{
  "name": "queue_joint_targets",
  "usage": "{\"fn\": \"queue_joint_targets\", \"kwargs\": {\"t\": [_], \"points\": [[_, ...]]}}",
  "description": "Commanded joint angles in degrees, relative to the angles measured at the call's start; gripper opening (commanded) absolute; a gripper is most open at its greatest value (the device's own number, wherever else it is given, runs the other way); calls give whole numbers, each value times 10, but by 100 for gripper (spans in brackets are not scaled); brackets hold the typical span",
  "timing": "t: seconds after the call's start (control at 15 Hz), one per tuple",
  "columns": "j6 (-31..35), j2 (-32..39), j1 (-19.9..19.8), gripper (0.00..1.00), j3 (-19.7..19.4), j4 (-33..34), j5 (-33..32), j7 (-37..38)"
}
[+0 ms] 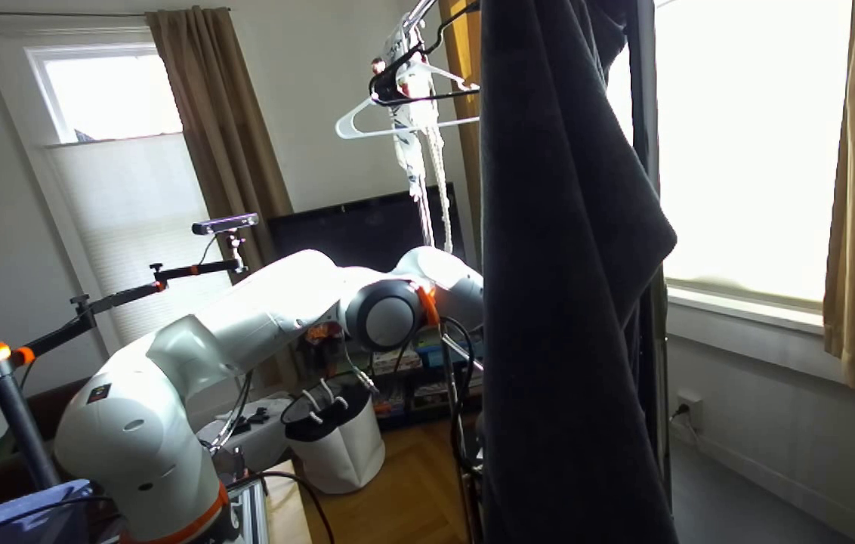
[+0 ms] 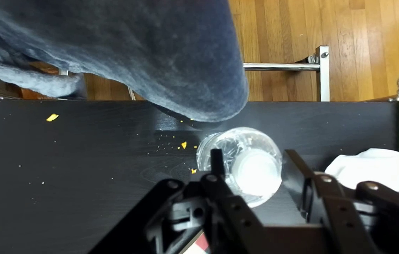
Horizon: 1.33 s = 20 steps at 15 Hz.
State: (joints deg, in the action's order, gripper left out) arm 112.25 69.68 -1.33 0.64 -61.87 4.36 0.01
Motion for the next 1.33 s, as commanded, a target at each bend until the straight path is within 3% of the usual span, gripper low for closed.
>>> {"fn": "queue_joint_targets", "kwargs": {"t": [0.0, 0.07, 0.33, 0.8, 1.27], "points": [[31, 19, 3, 16, 2, 3, -4, -2], [33, 20, 3, 7, 2, 2, -5, -2], [38, 2, 2, 8, 6, -11, 3, -5], [111, -98, -3, 8, 45, -70, 19, -40], [246, -254, -20, 8, 95, -211, 46, -120]]}}
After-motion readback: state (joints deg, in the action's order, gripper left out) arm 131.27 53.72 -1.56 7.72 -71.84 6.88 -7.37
